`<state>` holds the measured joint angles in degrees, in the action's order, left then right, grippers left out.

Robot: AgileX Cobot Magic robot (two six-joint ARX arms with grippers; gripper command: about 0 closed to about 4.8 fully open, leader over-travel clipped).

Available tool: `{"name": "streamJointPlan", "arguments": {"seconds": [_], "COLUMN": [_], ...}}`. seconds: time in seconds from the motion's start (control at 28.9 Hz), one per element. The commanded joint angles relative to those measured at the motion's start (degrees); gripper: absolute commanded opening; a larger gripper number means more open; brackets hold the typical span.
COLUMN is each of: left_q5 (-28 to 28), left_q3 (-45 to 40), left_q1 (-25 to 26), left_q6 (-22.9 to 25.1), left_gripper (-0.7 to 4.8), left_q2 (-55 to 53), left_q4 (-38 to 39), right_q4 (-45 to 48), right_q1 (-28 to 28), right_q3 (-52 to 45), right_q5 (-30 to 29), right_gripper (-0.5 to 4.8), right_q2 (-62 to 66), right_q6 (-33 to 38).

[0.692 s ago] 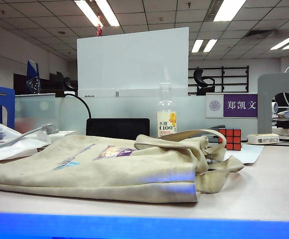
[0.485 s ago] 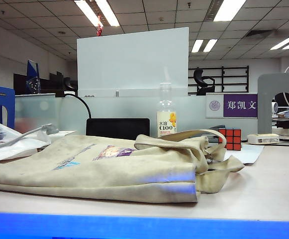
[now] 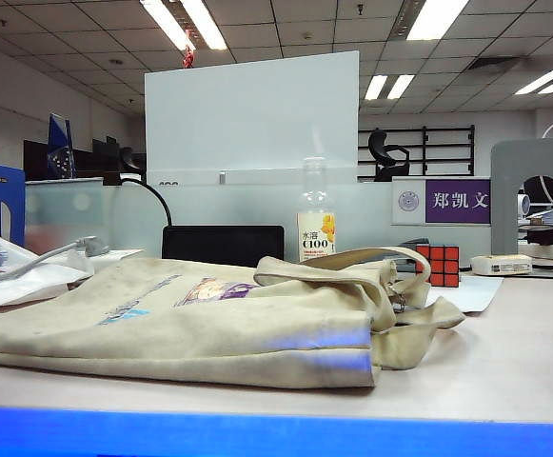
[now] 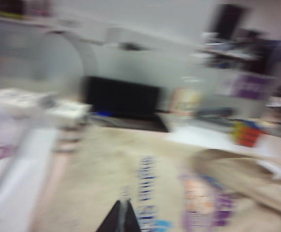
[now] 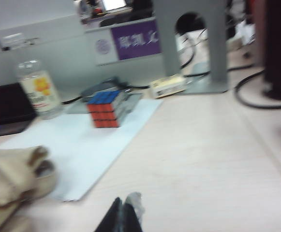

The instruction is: Take the glasses case out of the canvas bag and put it on the table.

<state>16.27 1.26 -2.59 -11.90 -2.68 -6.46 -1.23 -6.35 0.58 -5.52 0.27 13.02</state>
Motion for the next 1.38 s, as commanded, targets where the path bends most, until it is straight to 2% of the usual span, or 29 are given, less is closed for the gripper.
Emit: {"name": "streamJointPlan", "arguments": {"seconds": [0.03,0.1,0.17,0.28,0.38,0.48,0.52,0.59,0.66,0.69,0.76,0.8,0.87,1.11,1.28,1.38], "left_q5": [-10.6,-16.1,-15.4,-11.6,-10.6,-9.9,-9.1,-6.9,-6.1,-6.1,-5.1,-3.5,-2.1,-1.7,-3.1,-1.8], "left_q3": [8.2,14.5,22.4,37.5,55.3,72.8,79.0,87.6,95.2,98.3,101.3,101.5,101.5,101.5,101.5,101.5], "left_q1": [-4.3,-6.8,-9.1,-13.0,-16.6,-20.3,-21.4,-22.3,-24.0,-24.5,-24.7,-24.8,-25.5,-26.7,-28.7,-29.9], "left_q6": [-0.5,1.2,2.4,2.4,2.4,1.9,2.0,1.9,0.4,-1.9,-6.3,-7.4,-9.6,-9.5,-9.0,-8.1], "left_gripper": [-0.04,-0.05,-0.05,-0.05,-0.04,0.01,0.26,1.35,2.94,3.78,4.71,4.79,4.79,4.79,4.68,4.68], "left_q2": [-7.4,-16.0,-27.6,-46.1,-62.5,-77.0,-82.2,-89.7,-97.5,-100.9,-105.7,-107.5,-111.4,-116.6,-119.1,-120.7], "left_q4": [-0.4,-1.6,-4.0,-2.5,6.1,19.7,25.1,33.2,40.0,43.6,47.9,48.7,50.3,52.5,50.9,49.2], "right_q4": [0.9,0.9,0.5,-0.3,-0.2,0.0,0.0,0.0,0.0,0.0,0.2,0.2,0.2,0.4,-0.1,-0.1], "right_q1": [0.0,0.0,0.0,0.0,0.0,-0.2,-0.1,0.0,0.0,0.0,0.0,0.0,0.0,0.0,0.0,0.0], "right_q3": [0.4,1.0,1.7,3.1,4.1,4.4,4.5,4.6,4.7,4.7,4.7,4.7,4.7,4.7,4.7,4.7], "right_q5": [-4.7,-7.3,-8.9,-10.1,-9.3,-8.0,-9.6,-12.8,-15.8,-17.9,-20.9,-21.7,-21.8,-22.8,-24.2,-24.5], "right_gripper": [-0.05,-0.05,-0.05,-0.05,-0.05,-0.05,-0.05,-0.05,-0.05,-0.05,-0.05,-0.05,-0.05,-0.05,-0.05,-0.05], "right_q2": [0.0,0.0,0.0,0.0,0.1,-0.2,-0.2,-0.1,-0.2,-0.2,-0.2,-0.2,-0.2,-0.2,-0.2,-0.2], "right_q6": [4.4,6.6,9.0,14.4,19.0,25.5,27.5,29.3,29.4,29.4,29.5,29.7,31.6,33.1,33.1,33.1]}}
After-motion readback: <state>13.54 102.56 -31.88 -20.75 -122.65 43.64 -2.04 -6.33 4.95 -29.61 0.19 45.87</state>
